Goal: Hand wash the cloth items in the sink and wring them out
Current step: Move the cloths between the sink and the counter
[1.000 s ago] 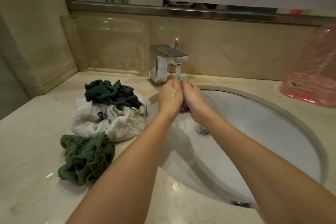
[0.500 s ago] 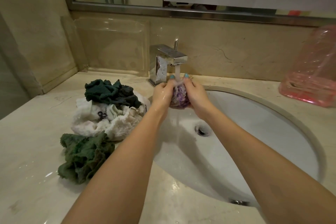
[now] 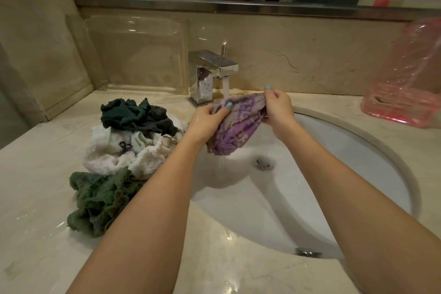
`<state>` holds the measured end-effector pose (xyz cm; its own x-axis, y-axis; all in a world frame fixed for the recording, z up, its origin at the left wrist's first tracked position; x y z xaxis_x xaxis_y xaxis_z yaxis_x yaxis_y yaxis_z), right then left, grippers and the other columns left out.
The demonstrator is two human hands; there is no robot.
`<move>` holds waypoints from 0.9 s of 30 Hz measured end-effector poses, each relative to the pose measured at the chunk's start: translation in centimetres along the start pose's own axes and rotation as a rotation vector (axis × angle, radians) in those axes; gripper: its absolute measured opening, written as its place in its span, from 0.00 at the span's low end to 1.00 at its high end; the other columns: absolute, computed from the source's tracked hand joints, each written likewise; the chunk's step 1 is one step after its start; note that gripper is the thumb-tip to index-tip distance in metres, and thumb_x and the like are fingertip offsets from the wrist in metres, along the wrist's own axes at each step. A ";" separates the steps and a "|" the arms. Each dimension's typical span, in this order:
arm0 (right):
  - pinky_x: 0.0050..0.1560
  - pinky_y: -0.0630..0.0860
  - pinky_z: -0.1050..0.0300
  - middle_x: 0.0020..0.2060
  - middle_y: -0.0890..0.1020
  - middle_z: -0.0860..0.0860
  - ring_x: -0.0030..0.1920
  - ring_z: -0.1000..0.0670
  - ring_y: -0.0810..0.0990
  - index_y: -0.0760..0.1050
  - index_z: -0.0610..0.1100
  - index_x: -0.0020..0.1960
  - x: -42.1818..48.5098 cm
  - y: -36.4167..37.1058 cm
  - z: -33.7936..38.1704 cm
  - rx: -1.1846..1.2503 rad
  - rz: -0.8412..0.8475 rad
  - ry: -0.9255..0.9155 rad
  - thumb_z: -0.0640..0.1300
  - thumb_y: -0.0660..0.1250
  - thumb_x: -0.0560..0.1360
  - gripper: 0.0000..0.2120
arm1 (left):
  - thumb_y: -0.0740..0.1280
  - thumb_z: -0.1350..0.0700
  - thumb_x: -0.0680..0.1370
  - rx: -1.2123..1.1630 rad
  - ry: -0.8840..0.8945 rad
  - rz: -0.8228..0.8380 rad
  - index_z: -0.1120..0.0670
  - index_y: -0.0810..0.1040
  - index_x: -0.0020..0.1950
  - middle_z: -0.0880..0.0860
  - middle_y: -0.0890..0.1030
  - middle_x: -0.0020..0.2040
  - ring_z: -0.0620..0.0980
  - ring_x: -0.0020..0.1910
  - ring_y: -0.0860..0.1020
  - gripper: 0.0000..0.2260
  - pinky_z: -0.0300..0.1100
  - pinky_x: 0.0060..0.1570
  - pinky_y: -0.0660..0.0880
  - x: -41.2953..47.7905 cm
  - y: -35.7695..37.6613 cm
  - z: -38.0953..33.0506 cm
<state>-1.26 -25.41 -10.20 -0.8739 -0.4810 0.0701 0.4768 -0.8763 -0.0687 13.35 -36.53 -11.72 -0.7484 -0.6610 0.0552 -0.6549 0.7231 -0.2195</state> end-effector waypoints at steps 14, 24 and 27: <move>0.48 0.81 0.51 0.49 0.84 0.46 0.49 0.46 0.83 0.76 0.44 0.58 -2.6 4.5 -0.7 0.080 0.535 0.122 0.48 0.60 0.82 0.10 | 0.65 0.38 0.77 -0.033 0.012 -0.114 0.53 0.81 0.44 0.52 0.85 0.43 0.51 0.46 0.83 0.19 0.44 0.50 0.80 -0.3 -1.0 -0.6; 0.46 0.79 0.54 0.48 0.81 0.44 0.47 0.46 0.81 0.72 0.42 0.53 -0.2 2.8 -0.9 0.274 0.093 0.086 0.42 0.56 0.83 0.07 | 0.62 0.49 0.82 -0.143 -0.125 0.015 0.55 0.72 0.65 0.53 0.82 0.52 0.47 0.43 0.82 0.14 0.40 0.34 0.77 -0.2 0.3 0.8; 0.43 0.78 0.59 0.45 0.80 0.48 0.44 0.50 0.80 0.73 0.44 0.53 -2.1 4.7 0.2 0.091 0.179 -0.035 0.41 0.57 0.83 0.06 | 0.57 0.55 0.84 -0.262 -0.020 -0.243 0.57 0.72 0.57 0.55 0.79 0.51 0.48 0.42 0.79 0.08 0.38 0.36 0.76 0.6 -1.7 0.2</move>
<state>2.79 -28.49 -10.46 -0.7714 -0.6285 0.0997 0.6322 -0.7748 0.0071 14.07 -38.21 -11.45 -0.5670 -0.8219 0.0550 -0.8201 0.5695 0.0554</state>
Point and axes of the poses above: each hand's wrist, its own x-axis towards the middle knuckle, its own y-axis out of the palm, z = x × y, the point moved 9 cm from there along x, towards the middle knuckle
